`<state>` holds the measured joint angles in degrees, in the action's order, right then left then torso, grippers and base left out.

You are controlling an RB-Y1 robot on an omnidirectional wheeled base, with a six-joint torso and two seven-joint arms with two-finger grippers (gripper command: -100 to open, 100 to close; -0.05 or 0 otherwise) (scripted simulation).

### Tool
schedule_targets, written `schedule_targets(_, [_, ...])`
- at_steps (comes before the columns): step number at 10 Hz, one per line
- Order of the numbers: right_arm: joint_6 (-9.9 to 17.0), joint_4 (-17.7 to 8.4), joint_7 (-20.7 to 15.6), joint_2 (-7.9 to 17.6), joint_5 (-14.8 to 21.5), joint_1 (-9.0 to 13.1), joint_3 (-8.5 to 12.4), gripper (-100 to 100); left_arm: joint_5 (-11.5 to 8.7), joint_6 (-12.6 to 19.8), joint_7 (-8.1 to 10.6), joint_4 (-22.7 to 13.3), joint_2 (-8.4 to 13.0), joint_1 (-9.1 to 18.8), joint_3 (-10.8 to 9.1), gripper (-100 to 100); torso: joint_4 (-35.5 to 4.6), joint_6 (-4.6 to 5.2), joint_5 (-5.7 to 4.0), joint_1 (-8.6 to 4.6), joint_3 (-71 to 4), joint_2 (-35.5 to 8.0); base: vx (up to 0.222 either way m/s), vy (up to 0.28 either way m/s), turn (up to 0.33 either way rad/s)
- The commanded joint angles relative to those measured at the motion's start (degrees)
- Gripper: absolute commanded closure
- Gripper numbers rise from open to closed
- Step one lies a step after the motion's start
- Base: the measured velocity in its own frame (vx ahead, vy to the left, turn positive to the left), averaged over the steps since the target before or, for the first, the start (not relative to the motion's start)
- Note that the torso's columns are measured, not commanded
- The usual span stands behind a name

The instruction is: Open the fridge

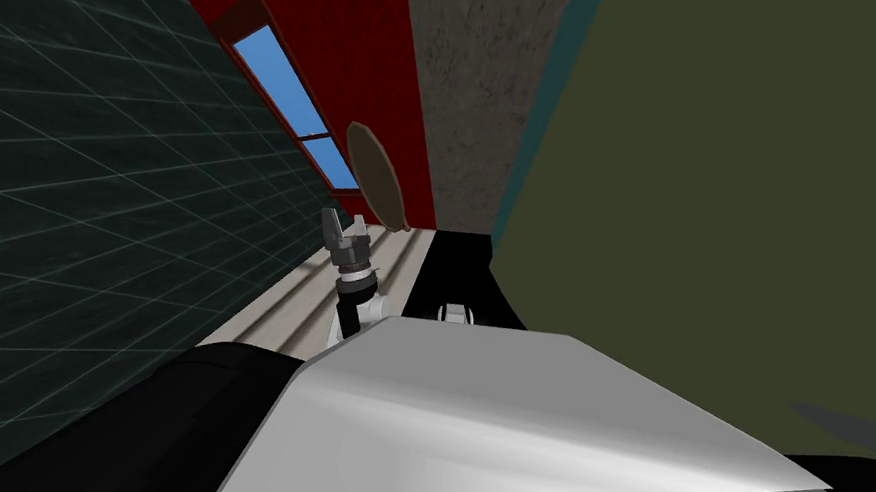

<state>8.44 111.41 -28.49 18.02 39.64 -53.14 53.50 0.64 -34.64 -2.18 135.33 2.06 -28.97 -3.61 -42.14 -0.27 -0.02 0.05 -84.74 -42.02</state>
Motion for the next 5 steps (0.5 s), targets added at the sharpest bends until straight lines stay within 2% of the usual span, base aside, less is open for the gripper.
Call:
schedule_targets(1, [1.0,1.1,0.9,0.5,-1.6,-2.7,0.9,-100,0.0,0.0,0.0,0.0,0.0,0.0,0.0,0,0.0,0.04,0.02,0.03,0.0,0.0,0.047,0.131,-0.04])
schedule_targets(3, [1.3,1.9,1.9,1.3,-3.2,-5.1,1.5,-100,0.0,0.0,0.0,0.0,0.0,0.0,-0.02,0,-0.1,0.14,0.01,-0.74,0.0,-0.2,0.028,-0.029,0.003])
schedule_targets(5, [1.6,2.8,2.8,2.1,-4.7,-7.5,2.2,-100,0.0,0.0,0.0,0.0,0.0,0.0,-0.03,0,-0.1,0.23,0.0,-0.22,0.1,-0.3,0.026,-0.044,0.004])
